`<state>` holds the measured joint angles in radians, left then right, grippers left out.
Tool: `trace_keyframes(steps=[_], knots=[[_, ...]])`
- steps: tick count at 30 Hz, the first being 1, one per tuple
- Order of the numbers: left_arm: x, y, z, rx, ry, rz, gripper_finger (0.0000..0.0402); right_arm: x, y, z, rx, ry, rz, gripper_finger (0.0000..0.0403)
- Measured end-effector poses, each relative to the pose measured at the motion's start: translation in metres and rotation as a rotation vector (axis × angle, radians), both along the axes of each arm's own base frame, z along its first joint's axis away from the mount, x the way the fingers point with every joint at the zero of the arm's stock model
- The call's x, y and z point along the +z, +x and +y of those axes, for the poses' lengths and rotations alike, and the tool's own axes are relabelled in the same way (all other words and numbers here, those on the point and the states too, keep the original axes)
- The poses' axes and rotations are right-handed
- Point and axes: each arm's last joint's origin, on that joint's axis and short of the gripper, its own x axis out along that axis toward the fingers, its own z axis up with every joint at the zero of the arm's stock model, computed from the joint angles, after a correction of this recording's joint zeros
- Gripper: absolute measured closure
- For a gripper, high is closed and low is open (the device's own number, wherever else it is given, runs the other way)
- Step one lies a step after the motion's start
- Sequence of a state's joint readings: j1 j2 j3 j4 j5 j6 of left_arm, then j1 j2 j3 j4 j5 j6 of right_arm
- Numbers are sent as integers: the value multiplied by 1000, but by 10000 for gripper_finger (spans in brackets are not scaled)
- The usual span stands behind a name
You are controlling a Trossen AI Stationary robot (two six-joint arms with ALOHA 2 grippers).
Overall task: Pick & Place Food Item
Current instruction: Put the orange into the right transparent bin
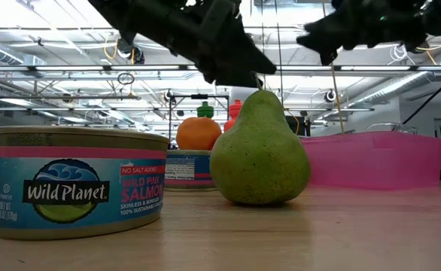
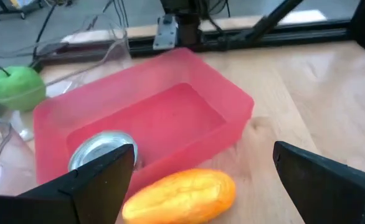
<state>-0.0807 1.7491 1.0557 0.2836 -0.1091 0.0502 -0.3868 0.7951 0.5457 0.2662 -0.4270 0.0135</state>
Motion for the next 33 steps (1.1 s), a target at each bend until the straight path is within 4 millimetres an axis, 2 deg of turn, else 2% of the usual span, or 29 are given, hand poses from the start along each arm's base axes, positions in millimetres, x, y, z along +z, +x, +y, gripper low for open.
trace_keyframes(steps=[5,10,12,17,28,33], knots=[[12,-14,1,52,39,73,9,-16,10,40,61,-41,49,242],[15,-36,3,15,154,262,9,-32,11,61,79,-113,94,242],[16,-44,6,-19,195,331,9,-38,11,65,70,-131,97,242],[11,-53,13,-75,145,437,9,-45,12,66,61,-136,49,242],[10,-49,23,10,342,439,9,-46,12,66,58,-154,15,242],[4,-49,31,-3,269,466,9,-46,12,66,58,-154,17,242]])
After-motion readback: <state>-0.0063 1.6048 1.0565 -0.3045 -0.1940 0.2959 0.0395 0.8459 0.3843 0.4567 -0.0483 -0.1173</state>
